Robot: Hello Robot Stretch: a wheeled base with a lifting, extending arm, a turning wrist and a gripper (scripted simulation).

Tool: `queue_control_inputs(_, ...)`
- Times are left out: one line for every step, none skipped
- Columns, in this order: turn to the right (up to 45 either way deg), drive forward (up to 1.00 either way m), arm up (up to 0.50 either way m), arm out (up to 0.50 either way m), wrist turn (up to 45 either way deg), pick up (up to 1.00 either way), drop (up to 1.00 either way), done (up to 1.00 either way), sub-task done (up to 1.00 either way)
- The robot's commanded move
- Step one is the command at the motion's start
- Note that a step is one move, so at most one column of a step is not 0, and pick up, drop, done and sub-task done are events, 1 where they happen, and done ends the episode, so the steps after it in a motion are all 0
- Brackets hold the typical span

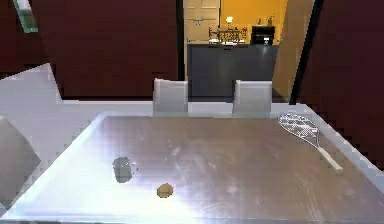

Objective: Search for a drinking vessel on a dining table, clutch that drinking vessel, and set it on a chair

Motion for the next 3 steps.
queue_control_inputs(-45.0, 0.00, 0.00, 0.00, 0.0, 0.00, 0.00, 0.00, 0.00)
queue_control_inputs(-45.0, 0.00, 0.00, 0.00, 0.0, 0.00, 0.00, 0.00, 0.00)
queue_control_inputs(-21.0, 0.00, 0.00, 0.00, 0.0, 0.00, 0.00, 0.00, 0.00)
